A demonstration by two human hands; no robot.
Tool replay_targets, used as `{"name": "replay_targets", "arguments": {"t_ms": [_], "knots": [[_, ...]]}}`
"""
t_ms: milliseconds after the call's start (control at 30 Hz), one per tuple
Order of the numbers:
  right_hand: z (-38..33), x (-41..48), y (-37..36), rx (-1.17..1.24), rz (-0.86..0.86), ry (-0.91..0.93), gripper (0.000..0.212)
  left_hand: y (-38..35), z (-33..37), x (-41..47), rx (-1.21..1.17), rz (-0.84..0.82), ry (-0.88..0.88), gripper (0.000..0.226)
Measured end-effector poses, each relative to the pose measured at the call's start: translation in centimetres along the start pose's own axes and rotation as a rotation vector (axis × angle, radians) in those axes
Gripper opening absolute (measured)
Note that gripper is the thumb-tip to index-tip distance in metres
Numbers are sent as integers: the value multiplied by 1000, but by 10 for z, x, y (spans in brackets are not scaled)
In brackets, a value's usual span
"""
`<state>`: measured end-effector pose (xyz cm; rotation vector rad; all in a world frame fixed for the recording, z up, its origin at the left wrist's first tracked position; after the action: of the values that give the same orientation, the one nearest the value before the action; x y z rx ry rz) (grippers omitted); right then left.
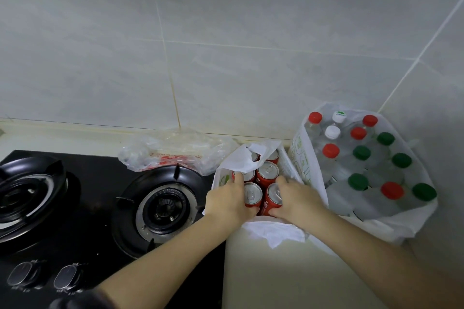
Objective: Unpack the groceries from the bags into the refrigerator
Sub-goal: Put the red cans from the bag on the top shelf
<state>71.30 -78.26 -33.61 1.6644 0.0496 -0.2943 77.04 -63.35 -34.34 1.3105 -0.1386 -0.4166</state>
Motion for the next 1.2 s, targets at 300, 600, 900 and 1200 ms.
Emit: {"name": "replay_targets", "arguments": {"t_ms": [300,600,900,1200], "knots": [[3,-12,15,-21,107,60,50,13,6,-21,-178,97,100,55],[-25,-65,135,318,351,303,56,121,10,-103,-501,430,129,52],[-79,-115,133,612,325,574,56,133,-16,-211,-651,625,292,48],[-82,-126,-5,499,32,523,53,11,-76,-274,-591,477,604,50]]}}
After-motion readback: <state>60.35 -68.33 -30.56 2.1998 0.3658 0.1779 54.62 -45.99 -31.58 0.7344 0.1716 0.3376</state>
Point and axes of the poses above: each hand's wrist, its own x-axis towards the middle knuckle, its own y-axis out of the back of the hand, z = x × y, the point moved 3 cm from there along x, towards the middle knuckle, and after that the axes turned 8 degrees about y, right-handed, at the moved point
